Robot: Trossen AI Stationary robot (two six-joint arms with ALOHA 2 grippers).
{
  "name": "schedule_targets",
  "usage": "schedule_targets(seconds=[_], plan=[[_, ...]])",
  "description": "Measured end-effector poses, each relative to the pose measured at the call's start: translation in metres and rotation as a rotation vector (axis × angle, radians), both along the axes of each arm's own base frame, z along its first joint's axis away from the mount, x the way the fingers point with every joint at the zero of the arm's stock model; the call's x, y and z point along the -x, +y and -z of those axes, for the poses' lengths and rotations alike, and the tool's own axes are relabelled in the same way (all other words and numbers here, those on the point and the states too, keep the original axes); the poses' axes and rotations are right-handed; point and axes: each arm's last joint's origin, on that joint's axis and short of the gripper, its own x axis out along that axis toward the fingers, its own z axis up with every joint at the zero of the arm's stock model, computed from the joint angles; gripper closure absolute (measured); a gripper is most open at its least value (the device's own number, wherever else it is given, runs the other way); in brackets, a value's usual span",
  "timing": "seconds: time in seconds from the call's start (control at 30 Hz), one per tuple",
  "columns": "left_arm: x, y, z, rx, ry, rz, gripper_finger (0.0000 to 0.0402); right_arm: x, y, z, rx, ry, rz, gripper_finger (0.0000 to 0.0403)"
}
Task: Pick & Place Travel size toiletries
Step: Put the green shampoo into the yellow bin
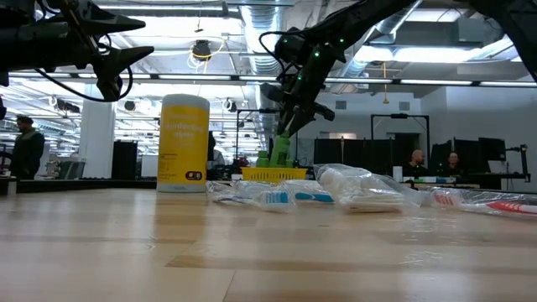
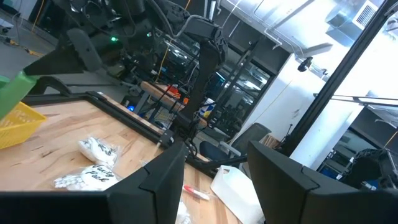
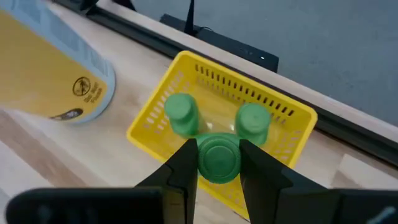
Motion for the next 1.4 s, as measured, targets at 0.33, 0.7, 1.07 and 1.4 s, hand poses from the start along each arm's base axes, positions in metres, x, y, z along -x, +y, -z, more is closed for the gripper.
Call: schedule_targets(seconds=[0.33,0.7,1.07,1.4], plan=[[0.0,0.0,0.0,0.0,0.0,0.0,0.023,0.0,0.001,0.0,-0.015,-0.006,0.014,0.0319],[0.0,0.0,0.0,0.0,0.0,0.0,0.023,0.001,-0.003,0.0,-0.011,-0.014,0.024,0.0319],[0.0,0.0,0.0,0.0,0.0,0.001,0.023,-0.012,-0.001,0.024,-0.055,-0.002,0.005,0.0316],[0.0,0.0,0.0,0.0,-0.002,0.001,0.023,-0.011,-0.008,0.033,-0.055,0.017,0.007,0.0313]])
